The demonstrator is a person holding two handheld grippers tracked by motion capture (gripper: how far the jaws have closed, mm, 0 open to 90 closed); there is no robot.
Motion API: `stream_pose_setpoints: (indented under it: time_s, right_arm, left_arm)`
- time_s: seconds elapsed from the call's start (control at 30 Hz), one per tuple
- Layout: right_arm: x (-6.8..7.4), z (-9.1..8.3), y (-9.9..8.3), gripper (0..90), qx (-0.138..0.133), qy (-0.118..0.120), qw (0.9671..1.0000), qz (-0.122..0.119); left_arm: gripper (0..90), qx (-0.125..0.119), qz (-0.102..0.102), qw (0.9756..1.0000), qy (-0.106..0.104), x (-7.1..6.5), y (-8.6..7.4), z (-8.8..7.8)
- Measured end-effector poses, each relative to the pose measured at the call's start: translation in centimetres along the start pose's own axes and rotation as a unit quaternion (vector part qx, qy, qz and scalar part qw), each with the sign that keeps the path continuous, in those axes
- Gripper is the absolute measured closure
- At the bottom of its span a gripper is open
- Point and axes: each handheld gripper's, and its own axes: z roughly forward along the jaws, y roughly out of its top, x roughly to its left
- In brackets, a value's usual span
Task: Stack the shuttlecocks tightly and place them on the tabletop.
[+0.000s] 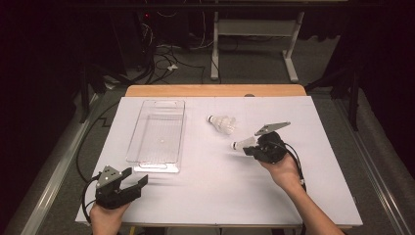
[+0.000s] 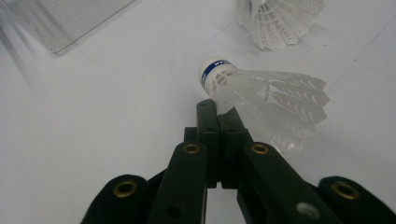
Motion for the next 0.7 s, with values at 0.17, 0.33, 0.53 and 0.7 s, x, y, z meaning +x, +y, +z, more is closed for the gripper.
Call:
stream_pose_setpoints:
  time_s: [0.17, 0.33, 0.53, 0.7]
  right_arm:
    - [-0.8, 0.5, 0.4, 90.0, -0.002, -0.011, 0.9998, 0.015]
    - [-1.4, 0.5, 1.0, 90.0, -0.007, -0.024, 0.9994, 0.026]
    - [-2.1, 0.4, 1.8, 90.0, -0.005, -0.037, 0.9989, 0.029]
    - [-2.7, 0.9, 2.2, 90.0, -0.006, -0.04, 0.9985, 0.038]
  left_arm:
    - [32.9, 0.003, 0.001, 1.0, -0.001, 0.1, 0.0, 0.1]
    - [32.9, 0.002, 0.004, 1.0, -0.001, 0.0, 0.1, 0.1]
    - [32.9, 0.004, 0.004, 1.0, -0.001, 0.0, 0.1, 0.2]
    - [32.9, 0.003, 0.001, 1.0, 0.001, 0.1, 0.0, 0.1]
